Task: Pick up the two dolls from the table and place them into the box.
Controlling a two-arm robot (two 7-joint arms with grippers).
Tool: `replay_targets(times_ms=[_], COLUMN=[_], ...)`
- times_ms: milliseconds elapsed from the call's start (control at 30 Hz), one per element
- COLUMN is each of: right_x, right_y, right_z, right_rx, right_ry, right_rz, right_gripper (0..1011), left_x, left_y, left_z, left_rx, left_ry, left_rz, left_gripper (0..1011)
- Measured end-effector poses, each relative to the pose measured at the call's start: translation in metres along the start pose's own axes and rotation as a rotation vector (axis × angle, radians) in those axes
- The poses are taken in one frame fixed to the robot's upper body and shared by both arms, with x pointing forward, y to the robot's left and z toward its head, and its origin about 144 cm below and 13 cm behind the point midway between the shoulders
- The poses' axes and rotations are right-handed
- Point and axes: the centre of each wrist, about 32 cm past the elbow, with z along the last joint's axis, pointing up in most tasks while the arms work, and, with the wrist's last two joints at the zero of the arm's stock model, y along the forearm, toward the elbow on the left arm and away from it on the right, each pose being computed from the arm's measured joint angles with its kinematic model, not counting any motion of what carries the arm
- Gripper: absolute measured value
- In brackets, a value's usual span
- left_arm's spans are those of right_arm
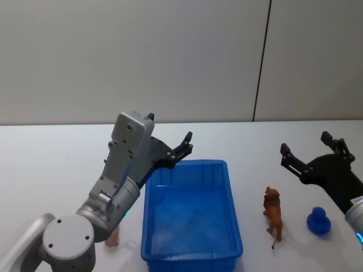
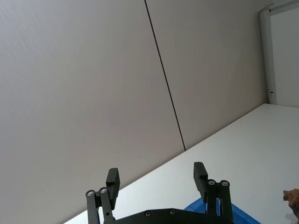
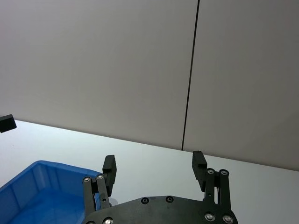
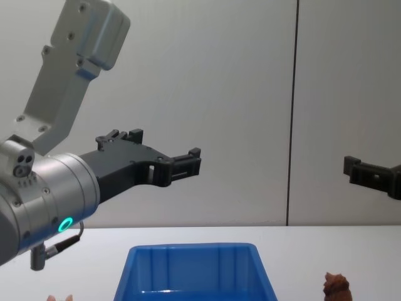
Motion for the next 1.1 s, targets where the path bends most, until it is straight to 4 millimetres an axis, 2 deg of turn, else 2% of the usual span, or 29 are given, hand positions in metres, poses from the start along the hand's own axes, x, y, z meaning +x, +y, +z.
replay_targets(times_ms=[1100], right_x=[0.0000], right_y=[0.0000], right_z=[0.0000], right_rx=[0.000], right_ry=[0.000], right_rz=[0.000], right_gripper=[1001], left_x=[0.0000], left_y=[0.0000], left_z=[0.0000], left_rx=[0.000], left_ry=[0.000], left_rz=[0.000], left_gripper=[1001])
